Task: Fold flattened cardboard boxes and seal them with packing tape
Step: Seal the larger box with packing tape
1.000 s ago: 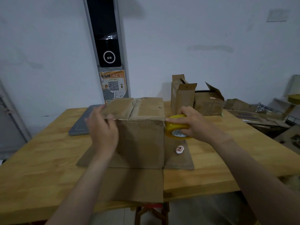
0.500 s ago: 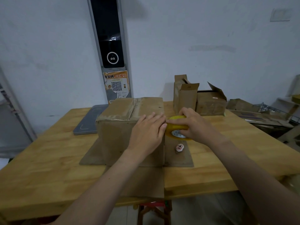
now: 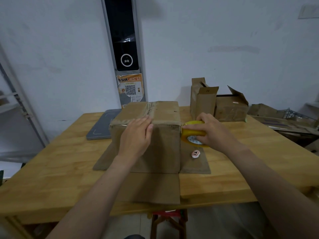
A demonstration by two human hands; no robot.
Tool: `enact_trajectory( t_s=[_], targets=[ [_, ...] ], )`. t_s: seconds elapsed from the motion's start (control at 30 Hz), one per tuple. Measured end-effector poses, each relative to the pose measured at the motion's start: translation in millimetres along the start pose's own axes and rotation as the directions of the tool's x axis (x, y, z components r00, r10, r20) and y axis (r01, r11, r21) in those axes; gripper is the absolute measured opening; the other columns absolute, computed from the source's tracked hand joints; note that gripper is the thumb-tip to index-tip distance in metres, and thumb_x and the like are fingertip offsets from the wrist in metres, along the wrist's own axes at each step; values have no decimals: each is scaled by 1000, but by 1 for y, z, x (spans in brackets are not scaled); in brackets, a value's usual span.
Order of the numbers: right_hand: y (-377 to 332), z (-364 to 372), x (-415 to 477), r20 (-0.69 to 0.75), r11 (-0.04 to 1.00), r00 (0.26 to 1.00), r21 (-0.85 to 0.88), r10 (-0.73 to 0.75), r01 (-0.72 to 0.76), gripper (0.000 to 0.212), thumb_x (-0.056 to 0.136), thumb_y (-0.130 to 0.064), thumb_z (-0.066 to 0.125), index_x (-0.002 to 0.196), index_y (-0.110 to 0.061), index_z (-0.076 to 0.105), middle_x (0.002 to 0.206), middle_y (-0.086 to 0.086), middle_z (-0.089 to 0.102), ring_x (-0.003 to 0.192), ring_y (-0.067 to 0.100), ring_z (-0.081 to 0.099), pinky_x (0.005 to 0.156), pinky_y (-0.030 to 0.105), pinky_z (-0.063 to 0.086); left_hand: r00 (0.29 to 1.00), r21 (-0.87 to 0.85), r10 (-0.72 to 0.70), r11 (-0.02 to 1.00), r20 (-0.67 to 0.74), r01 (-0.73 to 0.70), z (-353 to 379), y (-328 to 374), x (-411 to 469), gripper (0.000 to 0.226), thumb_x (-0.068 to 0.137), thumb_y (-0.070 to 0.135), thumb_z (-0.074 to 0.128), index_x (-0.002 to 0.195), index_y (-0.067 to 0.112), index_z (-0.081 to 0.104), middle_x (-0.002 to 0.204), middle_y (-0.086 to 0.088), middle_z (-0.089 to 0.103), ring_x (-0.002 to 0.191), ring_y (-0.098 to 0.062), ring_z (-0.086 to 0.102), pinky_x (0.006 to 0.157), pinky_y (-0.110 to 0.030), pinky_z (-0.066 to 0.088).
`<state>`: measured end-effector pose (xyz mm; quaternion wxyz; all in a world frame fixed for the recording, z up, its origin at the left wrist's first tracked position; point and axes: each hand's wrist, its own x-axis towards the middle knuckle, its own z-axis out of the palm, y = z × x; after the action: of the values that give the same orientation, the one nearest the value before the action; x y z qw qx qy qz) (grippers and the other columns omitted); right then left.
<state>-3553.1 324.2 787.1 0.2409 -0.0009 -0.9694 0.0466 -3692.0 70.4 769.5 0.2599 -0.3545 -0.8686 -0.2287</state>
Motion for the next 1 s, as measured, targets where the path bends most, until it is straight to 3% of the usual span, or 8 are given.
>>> enact_trajectory(
  t_s=[0.27,0.37,0.5,0.63,0.73,0.9,0.97,1.0],
  targets=[
    [-1,3,0,-11,1000,1000,15,10,-10,62,93,-28,71,130,-67,40,112,-1,45,102,18,44,85,36,48,982,-43,-182,983,-45,180,-24,-46,-3,43,110,29,35,144,11,56,150,-5,55,143,-16,44,124,-32,18],
    [-1,3,0,-10,1000,1000,23,15,-15,61,93,-26,72,132,-64,44,113,0,45,103,18,44,87,38,49,973,-65,-223,974,-64,219,-26,-58,-2,41,110,23,38,143,7,57,149,-8,55,143,-20,45,122,-35,25],
    [-1,3,1,-15,1000,1000,13,13,-13,60,92,-26,73,133,-61,47,111,0,46,102,20,45,86,41,49,959,7,-274,961,-74,275,-29,-60,-1,39,110,21,38,137,6,62,149,-10,55,138,-31,51,110,-47,42],
    [-1,6,1,-15,1000,1000,14,15,-15,62,92,-26,73,134,-62,44,113,1,46,103,20,44,87,40,49,929,81,-367,926,-48,370,-28,-49,4,37,110,24,33,113,3,63,145,-24,54,129,-43,54,96,-51,45],
    [0,7,0,-21,1000,1000,11,9,-9,65,92,-24,73,133,-63,40,113,1,45,104,20,44,88,40,48,886,109,-464,881,12,460,-30,-47,15,48,110,35,32,117,-2,61,128,-28,60,117,-46,56,88,-48,43],
    [2,6,0,-15,1000,1000,-4,-3,3,62,93,-24,72,138,-58,47,113,1,45,103,20,43,86,38,47,764,13,-629,773,140,634,-31,-56,27,73,105,54,29,134,-8,54,143,-29,50,132,-47,47,108,-52,39],
    [2,6,1,-9,1000,1000,-5,-4,4,62,93,-23,72,138,-58,47,113,2,46,103,20,43,87,39,47,771,165,-627,777,115,607,-26,-51,28,82,103,60,20,150,-6,36,162,-27,25,151,-42,22,121,-60,18],
    [2,6,1,-11,1000,1000,-5,-5,5,63,93,-23,72,137,-59,46,112,2,46,103,20,44,87,39,47,811,258,-576,803,103,538,-22,-46,28,85,103,61,14,154,-5,28,167,-24,13,156,-37,8,123,-61,8]
  ],
)
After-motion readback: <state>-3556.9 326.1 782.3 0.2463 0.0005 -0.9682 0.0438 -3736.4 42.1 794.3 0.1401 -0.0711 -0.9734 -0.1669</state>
